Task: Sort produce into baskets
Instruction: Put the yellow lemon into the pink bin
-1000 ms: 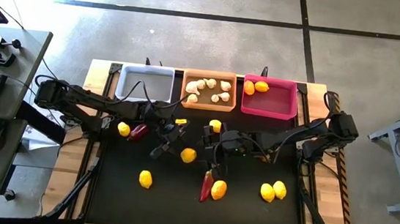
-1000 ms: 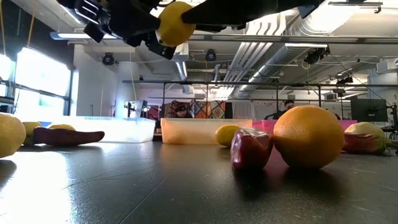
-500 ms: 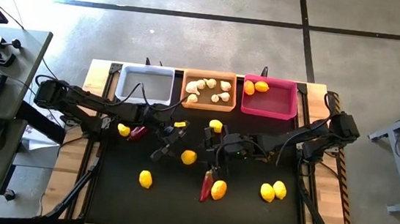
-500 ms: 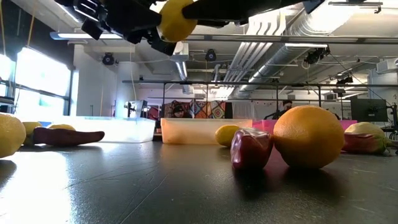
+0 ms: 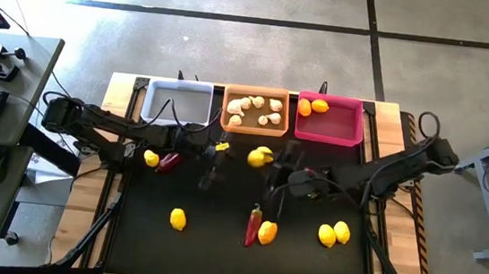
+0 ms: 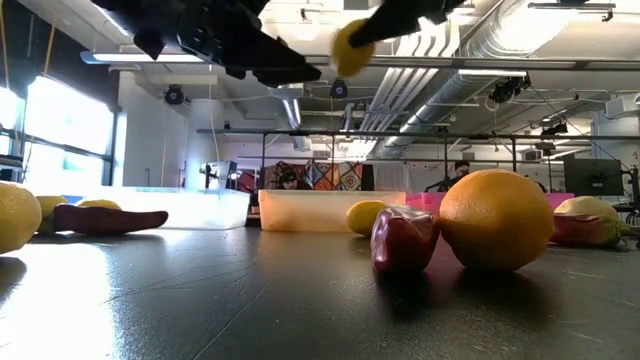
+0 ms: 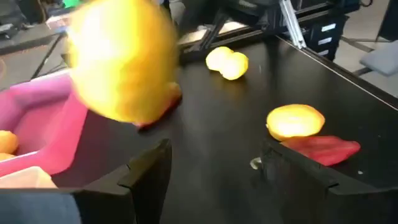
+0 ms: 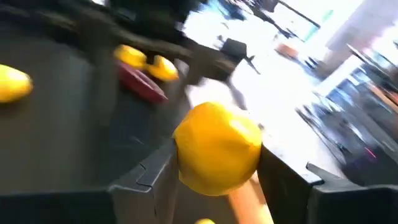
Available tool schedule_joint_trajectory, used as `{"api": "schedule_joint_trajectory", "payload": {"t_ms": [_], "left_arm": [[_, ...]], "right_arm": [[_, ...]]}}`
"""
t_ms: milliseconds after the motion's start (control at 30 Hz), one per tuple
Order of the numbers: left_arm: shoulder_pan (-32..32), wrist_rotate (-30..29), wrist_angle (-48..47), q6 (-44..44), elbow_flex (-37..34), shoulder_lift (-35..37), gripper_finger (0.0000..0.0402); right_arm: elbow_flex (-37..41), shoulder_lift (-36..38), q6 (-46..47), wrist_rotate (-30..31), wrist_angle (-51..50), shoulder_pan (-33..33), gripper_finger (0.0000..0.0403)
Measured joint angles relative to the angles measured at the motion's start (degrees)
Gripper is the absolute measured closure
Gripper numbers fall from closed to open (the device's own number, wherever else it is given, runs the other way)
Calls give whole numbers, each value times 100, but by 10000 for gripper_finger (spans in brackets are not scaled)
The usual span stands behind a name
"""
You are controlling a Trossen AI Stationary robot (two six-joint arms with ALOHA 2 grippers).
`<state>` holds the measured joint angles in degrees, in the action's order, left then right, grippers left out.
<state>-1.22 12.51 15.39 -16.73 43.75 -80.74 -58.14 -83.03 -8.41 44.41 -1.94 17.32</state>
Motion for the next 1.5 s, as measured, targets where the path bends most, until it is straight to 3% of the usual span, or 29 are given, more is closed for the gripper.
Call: {"api": "schedule_joint_trajectory", "payload": {"t_ms": [233,467,600,767,1033,1233,1500], "left_arm": [[5,70,-51,9,-4,-5,170],[5,96,-45,9,-4,-5,170],[5,108,-45,8,-7,-5,170],[5,114,-49,9,-9,-5,170],[8,116,-49,7,-11,-5,170],[8,117,-49,-4,-11,-5,170],[8,118,-51,0,-11,-5,170]], "right_arm": [[-3,464,1168,957,-1548,-688,226],[0,660,2611,1007,-3151,-2170,226],[229,620,3112,790,-3468,-3168,226],[778,617,3407,446,-3247,-4367,226],[1861,615,3524,-363,-1516,-5657,226],[2388,615,3845,-510,-293,-5947,226],[2441,615,4250,-188,-275,-5982,226]]}}
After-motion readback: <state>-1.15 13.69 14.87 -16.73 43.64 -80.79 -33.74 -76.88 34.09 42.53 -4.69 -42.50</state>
